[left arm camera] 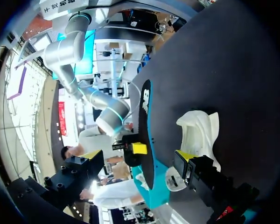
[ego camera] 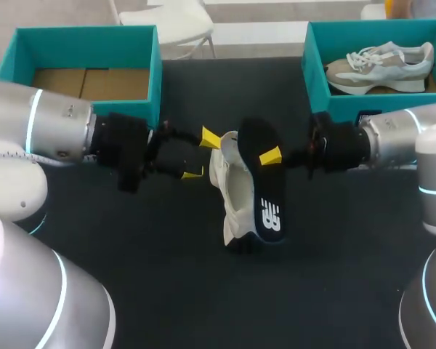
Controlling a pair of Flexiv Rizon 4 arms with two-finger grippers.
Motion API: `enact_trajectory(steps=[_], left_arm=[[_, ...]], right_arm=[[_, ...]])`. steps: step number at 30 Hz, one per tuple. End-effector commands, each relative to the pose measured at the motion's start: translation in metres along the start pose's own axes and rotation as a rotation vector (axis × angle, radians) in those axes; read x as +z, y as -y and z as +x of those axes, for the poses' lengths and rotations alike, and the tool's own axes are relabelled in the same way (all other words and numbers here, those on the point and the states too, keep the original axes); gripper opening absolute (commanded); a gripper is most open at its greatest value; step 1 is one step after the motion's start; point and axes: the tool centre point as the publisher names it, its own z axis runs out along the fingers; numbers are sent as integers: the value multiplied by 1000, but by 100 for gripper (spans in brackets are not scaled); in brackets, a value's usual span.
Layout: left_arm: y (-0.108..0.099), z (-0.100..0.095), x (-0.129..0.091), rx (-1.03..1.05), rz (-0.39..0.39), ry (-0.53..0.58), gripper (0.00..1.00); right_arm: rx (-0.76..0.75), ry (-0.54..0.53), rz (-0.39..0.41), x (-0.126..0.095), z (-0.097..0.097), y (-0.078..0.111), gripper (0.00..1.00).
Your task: Take the shoe out of the shoebox, open the shoe tongue, remove and reinsert the insole, then place the shoe into the shoebox
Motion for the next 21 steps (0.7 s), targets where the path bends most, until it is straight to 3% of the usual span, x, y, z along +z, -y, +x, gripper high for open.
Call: enact_trajectory(steps=[1, 8, 21], left_arm=[[-4, 13, 10, -4, -38, 126, 100], [-17, 15, 25, -29, -70, 201, 100], [-33, 11, 41, -43, -107, 239, 100]], right_arm=[[-10, -14, -20, 8, 2, 3, 0], [-17, -30, -11, 21, 15, 3, 0], [-19, -33, -2, 40, 29, 6, 0]])
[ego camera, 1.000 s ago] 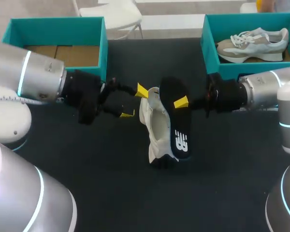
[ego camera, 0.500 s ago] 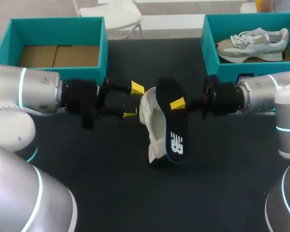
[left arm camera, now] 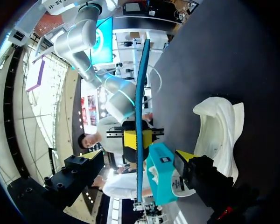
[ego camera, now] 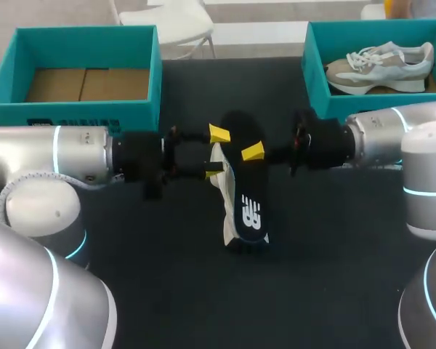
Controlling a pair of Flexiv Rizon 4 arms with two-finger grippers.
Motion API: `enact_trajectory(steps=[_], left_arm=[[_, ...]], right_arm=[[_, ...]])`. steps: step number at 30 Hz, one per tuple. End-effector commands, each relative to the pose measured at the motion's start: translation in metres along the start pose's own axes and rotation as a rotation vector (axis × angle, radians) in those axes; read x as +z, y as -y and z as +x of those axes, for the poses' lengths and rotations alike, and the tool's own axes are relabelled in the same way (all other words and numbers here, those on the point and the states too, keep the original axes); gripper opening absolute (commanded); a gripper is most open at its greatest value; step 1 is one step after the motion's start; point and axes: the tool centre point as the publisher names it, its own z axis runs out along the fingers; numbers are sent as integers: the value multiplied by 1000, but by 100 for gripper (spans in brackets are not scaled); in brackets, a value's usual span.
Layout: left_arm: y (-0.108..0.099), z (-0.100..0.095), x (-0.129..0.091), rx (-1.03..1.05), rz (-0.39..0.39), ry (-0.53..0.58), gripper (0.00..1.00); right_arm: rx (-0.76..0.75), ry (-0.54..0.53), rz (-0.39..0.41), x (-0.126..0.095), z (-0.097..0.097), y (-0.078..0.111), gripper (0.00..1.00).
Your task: Take the shoe out of the shoebox, open the shoe tongue, remove and reinsert the insole, then place the shoe into the shoebox
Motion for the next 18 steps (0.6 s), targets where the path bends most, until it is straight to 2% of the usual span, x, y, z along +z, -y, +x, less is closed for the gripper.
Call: enact_trajectory(steps=[1, 3, 4, 6, 7, 11, 13, 18], left_arm=[[-8, 1, 10, 9, -24, 15, 95], [-12, 2, 12, 4, -32, 16, 81], [-13, 1, 14, 2, -34, 23, 71], [-13, 1, 18, 2, -33, 24, 65], [-13, 1, 21, 3, -31, 25, 55], [-10, 2, 29, 5, -28, 29, 46], [-10, 2, 30, 4, -27, 32, 45], [-10, 3, 34, 0, -35, 36, 37]], right_arm=[[2, 3, -5, 6, 0, 2, 0], [9, 8, -6, 7, 0, 3, 0], [9, 9, -7, 8, 0, 4, 0], [7, 9, -8, 9, 0, 4, 0], [5, 9, -8, 10, -1, 4, 0], [-1, 7, -17, 11, -3, 4, 0], [-1, 6, -20, 11, -3, 4, 0], [-5, 5, -23, 12, -4, 4, 0]])
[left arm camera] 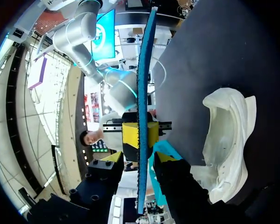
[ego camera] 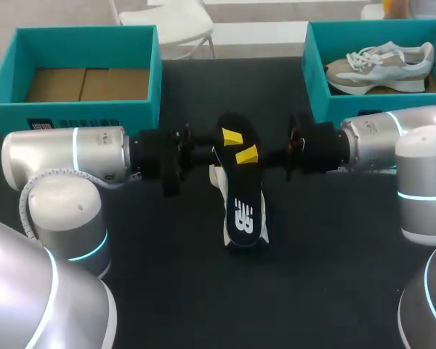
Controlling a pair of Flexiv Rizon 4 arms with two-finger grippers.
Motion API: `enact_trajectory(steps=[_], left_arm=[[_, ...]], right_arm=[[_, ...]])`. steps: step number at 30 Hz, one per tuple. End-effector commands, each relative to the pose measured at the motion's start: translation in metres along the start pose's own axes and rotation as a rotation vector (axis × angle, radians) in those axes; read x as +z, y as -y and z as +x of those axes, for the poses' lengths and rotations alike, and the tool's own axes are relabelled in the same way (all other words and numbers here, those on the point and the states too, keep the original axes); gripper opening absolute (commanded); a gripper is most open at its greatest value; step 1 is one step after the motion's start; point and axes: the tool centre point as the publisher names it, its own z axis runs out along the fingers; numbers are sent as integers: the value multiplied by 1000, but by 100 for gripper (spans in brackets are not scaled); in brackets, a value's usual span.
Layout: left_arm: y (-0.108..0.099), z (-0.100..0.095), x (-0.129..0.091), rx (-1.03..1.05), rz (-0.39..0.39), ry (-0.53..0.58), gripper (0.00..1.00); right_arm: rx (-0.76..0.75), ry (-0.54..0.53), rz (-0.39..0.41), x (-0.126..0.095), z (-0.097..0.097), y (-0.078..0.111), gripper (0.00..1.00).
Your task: Take the shoe out of the shoebox, open the shoe tongue, remove and reinsert the insole, then place the shoe into the shoebox
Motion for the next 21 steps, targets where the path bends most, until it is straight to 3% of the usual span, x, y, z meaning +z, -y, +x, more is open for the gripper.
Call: enact_trajectory(steps=[1, 8, 13, 14, 19, 21], left_arm=[[0, 2, 7, 0, -12, 8, 34], [2, 6, 10, -8, -14, 1, 22], [4, 7, 11, -12, -14, -1, 19], [5, 7, 11, -13, -15, -1, 13], [6, 8, 11, -17, -16, -1, 0], [7, 8, 12, -20, -16, 0, 0]], right_arm=[[-1, 1, -4, 2, -1, 1, 0], [-2, 0, -3, 2, -1, 1, 0], [-3, 2, -4, 2, -1, 2, 0], [-3, 1, -4, 2, -1, 2, 0], [-4, 1, -5, 1, -1, 2, 0], [-4, 1, -6, 1, -1, 2, 0]])
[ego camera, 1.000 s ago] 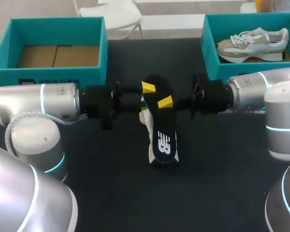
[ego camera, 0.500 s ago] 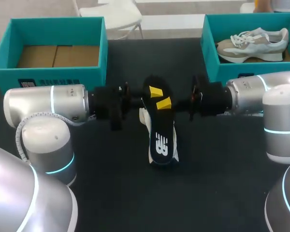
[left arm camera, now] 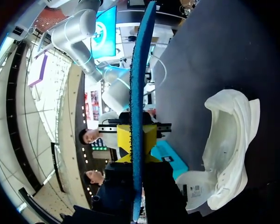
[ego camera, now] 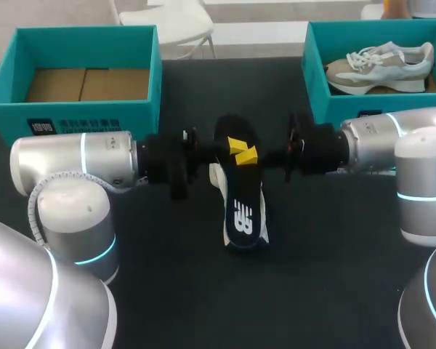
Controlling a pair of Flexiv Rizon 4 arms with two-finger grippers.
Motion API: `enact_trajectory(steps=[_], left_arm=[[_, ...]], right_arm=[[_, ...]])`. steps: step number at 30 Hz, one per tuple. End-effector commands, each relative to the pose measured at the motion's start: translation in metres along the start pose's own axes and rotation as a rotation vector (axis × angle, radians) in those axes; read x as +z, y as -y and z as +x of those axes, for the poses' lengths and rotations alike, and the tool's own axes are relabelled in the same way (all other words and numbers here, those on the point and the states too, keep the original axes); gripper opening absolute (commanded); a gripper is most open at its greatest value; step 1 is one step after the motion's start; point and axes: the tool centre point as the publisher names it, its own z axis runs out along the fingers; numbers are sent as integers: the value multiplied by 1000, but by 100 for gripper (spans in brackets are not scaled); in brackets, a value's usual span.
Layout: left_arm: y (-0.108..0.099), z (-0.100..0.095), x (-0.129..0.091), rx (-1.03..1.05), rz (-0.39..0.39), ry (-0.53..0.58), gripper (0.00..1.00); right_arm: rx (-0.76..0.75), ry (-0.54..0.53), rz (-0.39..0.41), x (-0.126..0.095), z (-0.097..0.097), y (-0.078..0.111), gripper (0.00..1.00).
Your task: Take the shoe out of the shoebox, open the shoe tongue, remove and reinsert the insole, then place the shoe into the shoebox
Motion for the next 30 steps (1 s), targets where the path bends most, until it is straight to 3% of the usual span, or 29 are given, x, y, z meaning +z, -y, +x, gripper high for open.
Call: enact_trajectory(steps=[1, 6, 9, 10, 21, 30], left_arm=[[3, 1, 2, 0, -4, 0, 0], [2, 4, 2, -15, -8, -13, 0], [1, 7, -2, -30, -9, -22, 0], [0, 7, -3, -39, -13, -27, 0], [6, 19, -23, -160, 17, -76, 0], [14, 17, -39, -376, 90, -58, 0]], right_arm=[[-1, 1, -3, 0, 0, 1, 0], [3, 4, -10, -2, 1, 5, 3], [12, 14, -27, -8, 1, 13, 67], [18, 16, -34, -10, 1, 16, 100], [-14, 104, -93, -35, -1, 26, 100], [-416, 422, -110, -49, 13, 23, 100]])
